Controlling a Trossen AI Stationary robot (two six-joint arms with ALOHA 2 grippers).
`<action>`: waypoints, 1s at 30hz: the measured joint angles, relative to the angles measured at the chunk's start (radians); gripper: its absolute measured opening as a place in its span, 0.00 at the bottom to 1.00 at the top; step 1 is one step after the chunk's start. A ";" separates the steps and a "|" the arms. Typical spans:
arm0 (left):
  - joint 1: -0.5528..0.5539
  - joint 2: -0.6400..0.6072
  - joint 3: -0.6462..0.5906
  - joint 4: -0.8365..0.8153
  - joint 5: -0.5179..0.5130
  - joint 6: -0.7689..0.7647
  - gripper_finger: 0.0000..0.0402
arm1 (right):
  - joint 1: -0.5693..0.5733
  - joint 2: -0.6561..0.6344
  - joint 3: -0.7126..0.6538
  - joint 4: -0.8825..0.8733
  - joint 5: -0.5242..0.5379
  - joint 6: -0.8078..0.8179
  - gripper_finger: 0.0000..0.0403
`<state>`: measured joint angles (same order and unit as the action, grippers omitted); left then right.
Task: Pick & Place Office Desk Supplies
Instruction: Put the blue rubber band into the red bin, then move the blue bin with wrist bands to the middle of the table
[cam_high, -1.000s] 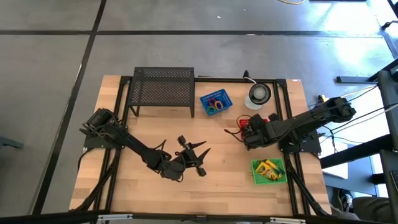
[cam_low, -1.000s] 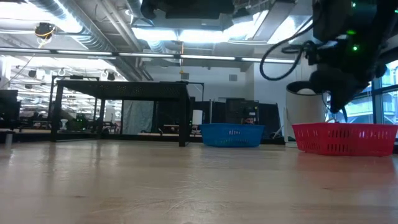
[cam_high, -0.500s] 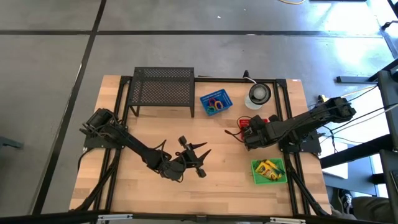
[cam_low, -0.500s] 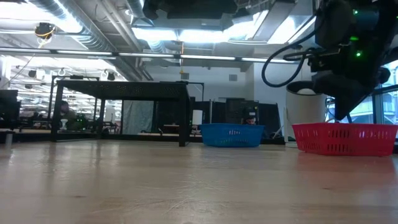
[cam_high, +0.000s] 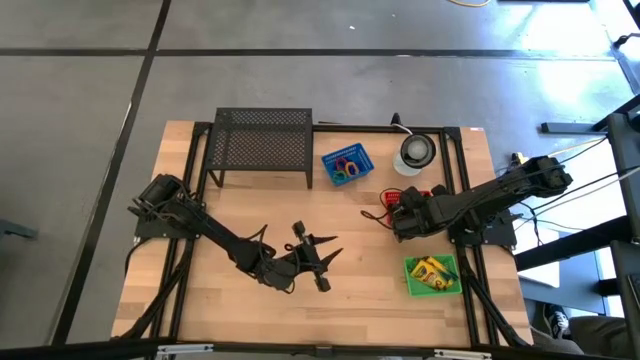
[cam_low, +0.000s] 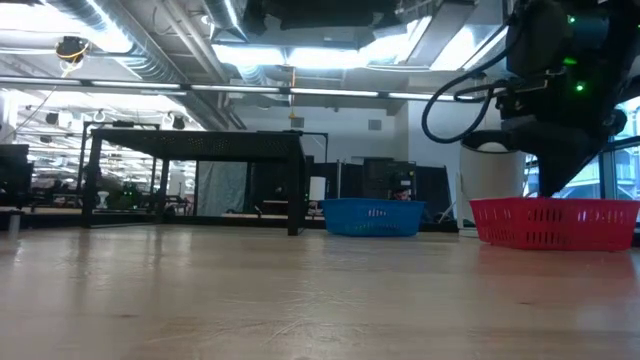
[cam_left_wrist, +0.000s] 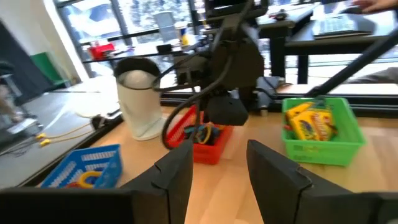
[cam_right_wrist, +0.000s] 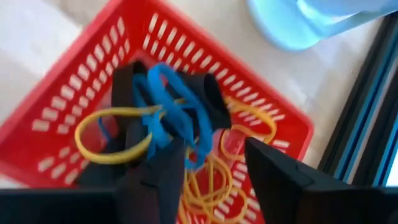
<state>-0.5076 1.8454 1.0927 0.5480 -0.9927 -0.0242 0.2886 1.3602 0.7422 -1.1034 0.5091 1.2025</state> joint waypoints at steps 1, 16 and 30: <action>0.000 0.000 0.000 0.000 0.014 0.000 0.36 | 0.000 0.000 0.000 0.000 -0.018 -0.007 0.44; 0.049 0.000 0.000 -0.023 0.098 -0.058 0.36 | 0.093 0.000 0.219 -0.180 0.011 -0.084 0.49; 0.249 0.001 0.128 -0.456 0.365 -0.173 0.37 | 0.227 0.000 0.280 -0.184 0.266 0.048 0.45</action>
<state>-0.2590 1.8465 1.2204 0.0921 -0.6282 -0.1974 0.5155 1.3602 1.0218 -1.2873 0.7750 1.2500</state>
